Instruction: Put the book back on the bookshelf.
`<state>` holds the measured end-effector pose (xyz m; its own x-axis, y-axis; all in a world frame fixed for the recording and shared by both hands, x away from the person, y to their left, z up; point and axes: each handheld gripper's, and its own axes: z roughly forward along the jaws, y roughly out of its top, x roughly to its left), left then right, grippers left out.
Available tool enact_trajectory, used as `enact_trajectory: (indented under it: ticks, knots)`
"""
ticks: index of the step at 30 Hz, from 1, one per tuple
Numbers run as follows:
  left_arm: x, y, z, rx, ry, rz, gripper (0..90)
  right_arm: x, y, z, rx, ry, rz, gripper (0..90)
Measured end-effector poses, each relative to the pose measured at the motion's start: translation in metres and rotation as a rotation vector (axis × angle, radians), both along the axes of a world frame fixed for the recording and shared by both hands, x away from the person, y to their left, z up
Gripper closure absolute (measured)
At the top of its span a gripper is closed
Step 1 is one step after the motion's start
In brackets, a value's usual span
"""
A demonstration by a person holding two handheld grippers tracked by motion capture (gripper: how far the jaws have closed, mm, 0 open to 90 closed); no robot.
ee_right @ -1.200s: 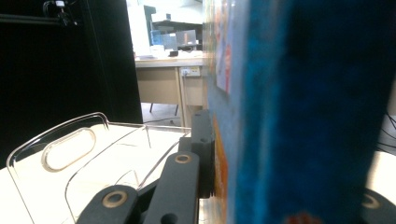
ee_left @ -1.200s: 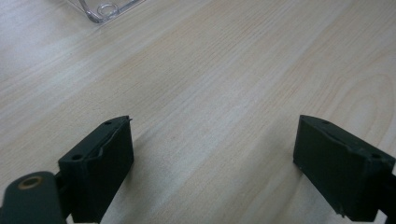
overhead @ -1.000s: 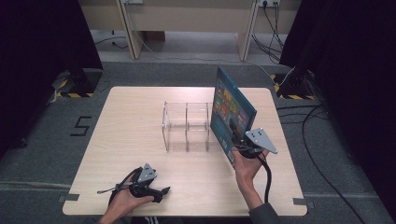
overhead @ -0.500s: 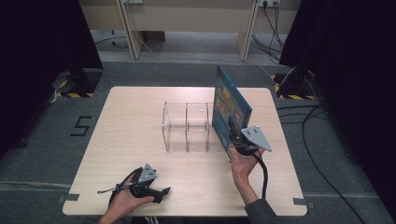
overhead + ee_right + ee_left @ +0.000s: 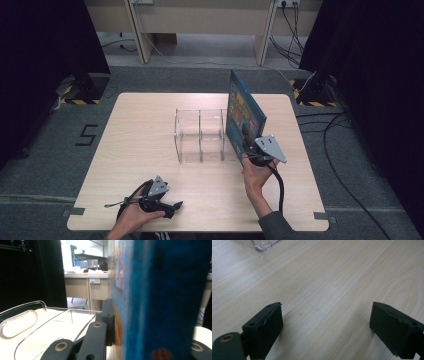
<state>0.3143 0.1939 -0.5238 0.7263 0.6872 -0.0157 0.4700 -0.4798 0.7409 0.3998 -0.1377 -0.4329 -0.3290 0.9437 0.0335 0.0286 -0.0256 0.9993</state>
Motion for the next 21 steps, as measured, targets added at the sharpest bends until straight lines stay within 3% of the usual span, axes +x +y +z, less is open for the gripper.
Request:
enact_trajectory:
  ticks: [7, 18, 19, 21]
  knots:
    - [-0.001, 0.0, 0.0, -0.005, -0.001, -0.002, 10.2, -0.005, -0.004, -0.007, 0.047, 0.004, -0.017, 82.1]
    - [-0.001, 0.0, 0.0, -0.004, -0.001, -0.003, 10.2, -0.016, -0.008, -0.007, 0.048, 0.008, -0.016, 79.2]
    - [-0.001, 0.0, 0.0, -0.006, -0.001, -0.002, 10.2, -0.019, -0.008, -0.005, 0.03, -0.011, -0.016, 76.3]
    - [-0.001, 0.0, 0.0, -0.005, -0.001, -0.003, 10.2, -0.021, -0.008, -0.004, 0.019, -0.005, -0.015, 74.6]
